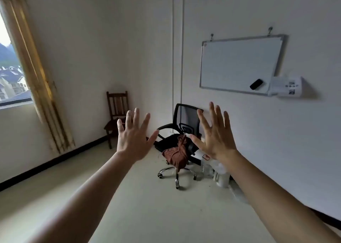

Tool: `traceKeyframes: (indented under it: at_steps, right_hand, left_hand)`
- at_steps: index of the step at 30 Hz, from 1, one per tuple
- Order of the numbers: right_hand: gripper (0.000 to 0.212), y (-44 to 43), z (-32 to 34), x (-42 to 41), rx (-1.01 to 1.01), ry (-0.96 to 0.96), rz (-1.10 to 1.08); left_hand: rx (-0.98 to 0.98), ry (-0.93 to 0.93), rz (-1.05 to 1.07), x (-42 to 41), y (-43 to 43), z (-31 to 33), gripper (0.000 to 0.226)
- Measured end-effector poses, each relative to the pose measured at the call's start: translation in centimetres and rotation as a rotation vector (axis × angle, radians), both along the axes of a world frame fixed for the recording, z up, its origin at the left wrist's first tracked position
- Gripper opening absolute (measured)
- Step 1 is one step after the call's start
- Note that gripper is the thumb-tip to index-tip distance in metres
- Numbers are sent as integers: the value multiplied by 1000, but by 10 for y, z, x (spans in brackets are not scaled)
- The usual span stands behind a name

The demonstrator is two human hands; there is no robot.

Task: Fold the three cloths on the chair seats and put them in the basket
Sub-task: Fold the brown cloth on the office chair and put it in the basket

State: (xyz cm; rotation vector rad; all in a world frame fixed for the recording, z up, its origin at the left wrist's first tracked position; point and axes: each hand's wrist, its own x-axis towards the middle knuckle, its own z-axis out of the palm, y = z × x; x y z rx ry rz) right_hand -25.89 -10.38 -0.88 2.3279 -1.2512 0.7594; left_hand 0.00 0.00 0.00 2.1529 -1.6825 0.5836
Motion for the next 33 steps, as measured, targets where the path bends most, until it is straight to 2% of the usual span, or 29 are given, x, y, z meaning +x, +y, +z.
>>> traceKeyframes:
  at_steps: [5,9,14,18,25,30,33]
  right_hand:
    - [92,-34,-74,-2,142,81,-100]
    - [92,-88,-119,-5,215,78,-114]
    - [95,-195,-172,10,356,83,-111]
    - [98,-272,-193,25,492,102,-97]
    - [90,-400,-202,50,561,169,-60]
    - [88,-471,-235,90,618,211,-26]
    - [88,-512,-268,118,725,219,-42]
  left_hand:
    - [135,111,-57,10,-39,-75,75]
    - [225,82,-67,19,-94,-119,81]
    - [332,67,-59,24,-190,-161,74]
    - [459,38,-36,26,-261,-176,75]
    - [479,58,-7,51,-372,-188,73]
    - [536,146,27,88,-444,-228,72]
    - [581,169,-6,117,-495,-263,72]
